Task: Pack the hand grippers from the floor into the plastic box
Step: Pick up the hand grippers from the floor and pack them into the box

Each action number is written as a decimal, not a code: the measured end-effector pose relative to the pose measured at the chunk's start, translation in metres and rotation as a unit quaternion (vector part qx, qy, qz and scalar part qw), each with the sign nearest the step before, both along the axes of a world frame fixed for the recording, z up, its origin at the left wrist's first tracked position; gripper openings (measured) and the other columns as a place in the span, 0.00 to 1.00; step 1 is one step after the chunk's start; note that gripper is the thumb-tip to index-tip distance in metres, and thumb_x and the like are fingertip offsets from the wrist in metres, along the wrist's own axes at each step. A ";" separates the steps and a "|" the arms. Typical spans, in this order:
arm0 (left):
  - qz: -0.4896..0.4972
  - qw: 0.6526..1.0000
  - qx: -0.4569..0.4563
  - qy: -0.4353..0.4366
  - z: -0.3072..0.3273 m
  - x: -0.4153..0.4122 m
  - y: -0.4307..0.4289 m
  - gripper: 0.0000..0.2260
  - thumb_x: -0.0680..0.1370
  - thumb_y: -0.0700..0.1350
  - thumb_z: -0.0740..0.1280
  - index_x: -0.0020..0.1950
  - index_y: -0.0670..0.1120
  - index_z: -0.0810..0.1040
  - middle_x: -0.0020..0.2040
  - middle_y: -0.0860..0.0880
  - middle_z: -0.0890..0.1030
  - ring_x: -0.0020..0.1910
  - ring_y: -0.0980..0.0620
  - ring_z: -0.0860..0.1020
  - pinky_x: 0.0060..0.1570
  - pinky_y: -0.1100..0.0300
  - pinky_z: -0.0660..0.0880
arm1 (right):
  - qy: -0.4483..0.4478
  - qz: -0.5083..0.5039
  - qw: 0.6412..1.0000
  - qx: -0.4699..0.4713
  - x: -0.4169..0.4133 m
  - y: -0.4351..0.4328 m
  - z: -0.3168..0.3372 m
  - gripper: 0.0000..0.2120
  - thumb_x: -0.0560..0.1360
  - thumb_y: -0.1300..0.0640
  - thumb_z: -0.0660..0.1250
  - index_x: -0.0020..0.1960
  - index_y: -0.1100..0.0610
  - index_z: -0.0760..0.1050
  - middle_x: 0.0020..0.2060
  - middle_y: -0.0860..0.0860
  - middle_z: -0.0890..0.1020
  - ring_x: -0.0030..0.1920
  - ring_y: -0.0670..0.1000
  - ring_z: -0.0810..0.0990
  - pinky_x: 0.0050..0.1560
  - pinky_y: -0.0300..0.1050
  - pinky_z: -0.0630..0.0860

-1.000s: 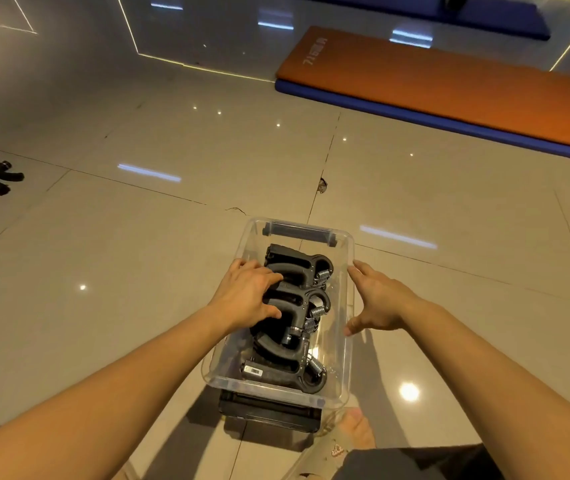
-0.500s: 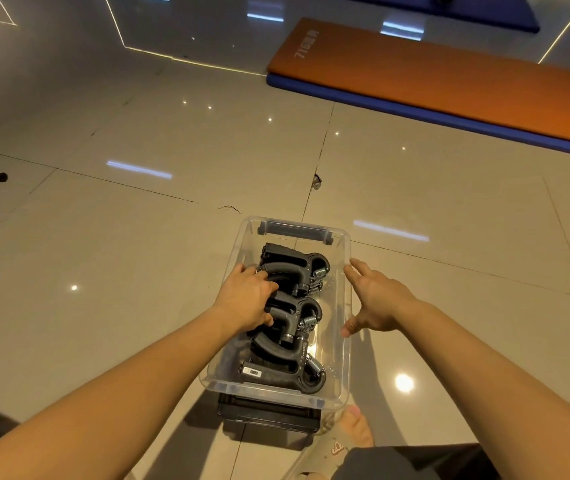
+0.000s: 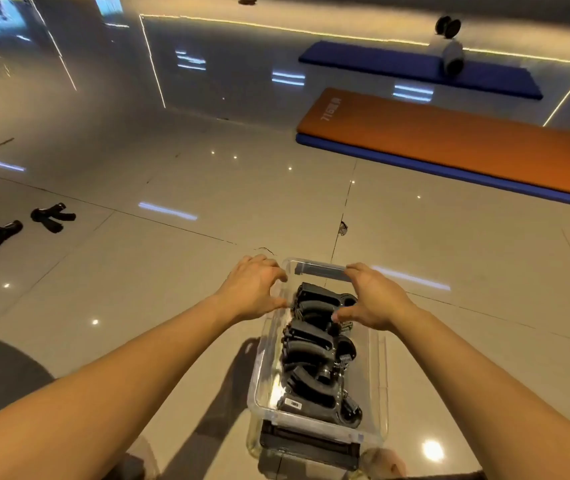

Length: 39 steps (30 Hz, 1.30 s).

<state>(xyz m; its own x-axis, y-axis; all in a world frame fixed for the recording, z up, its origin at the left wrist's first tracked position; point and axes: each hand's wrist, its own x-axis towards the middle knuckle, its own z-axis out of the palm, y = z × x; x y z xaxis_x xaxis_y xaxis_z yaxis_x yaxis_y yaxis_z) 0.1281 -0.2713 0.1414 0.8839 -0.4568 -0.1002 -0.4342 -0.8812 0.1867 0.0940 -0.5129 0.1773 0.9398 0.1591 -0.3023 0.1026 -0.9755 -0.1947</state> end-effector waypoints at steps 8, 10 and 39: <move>0.079 0.995 0.063 -0.016 0.117 -0.012 0.120 0.24 0.73 0.63 0.74 0.64 0.53 0.79 0.62 0.51 0.79 0.63 0.48 0.75 0.61 0.51 0.73 | -0.060 0.041 0.990 0.121 0.013 0.128 0.068 0.40 0.69 0.39 0.76 0.76 0.52 0.66 0.74 0.48 0.68 0.69 0.53 0.71 0.67 0.52 0.73; 0.107 0.992 0.060 -0.011 0.147 -0.023 0.156 0.23 0.73 0.62 0.74 0.65 0.54 0.79 0.63 0.52 0.79 0.63 0.49 0.75 0.61 0.51 0.74 | -0.068 0.043 0.985 0.151 0.015 0.164 0.083 0.38 0.70 0.41 0.76 0.75 0.52 0.68 0.72 0.49 0.70 0.68 0.54 0.73 0.66 0.52 0.73; 0.441 0.890 -0.088 0.072 -0.015 0.113 0.751 0.29 0.71 0.64 0.75 0.67 0.52 0.78 0.55 0.51 0.82 0.51 0.51 0.81 0.54 0.48 0.80 | -0.020 0.144 0.978 0.149 0.238 0.726 -0.036 0.28 0.75 0.41 0.72 0.69 0.53 0.73 0.65 0.49 0.78 0.61 0.51 0.79 0.60 0.50 0.78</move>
<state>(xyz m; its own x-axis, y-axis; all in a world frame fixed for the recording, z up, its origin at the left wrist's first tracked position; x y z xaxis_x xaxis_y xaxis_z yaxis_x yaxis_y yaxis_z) 0.2406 0.4795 0.1266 0.8905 0.3889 -0.2361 0.4514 -0.8197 0.3525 0.3324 0.2133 0.1415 0.8533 0.4940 -0.1669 0.3774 -0.8060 -0.4560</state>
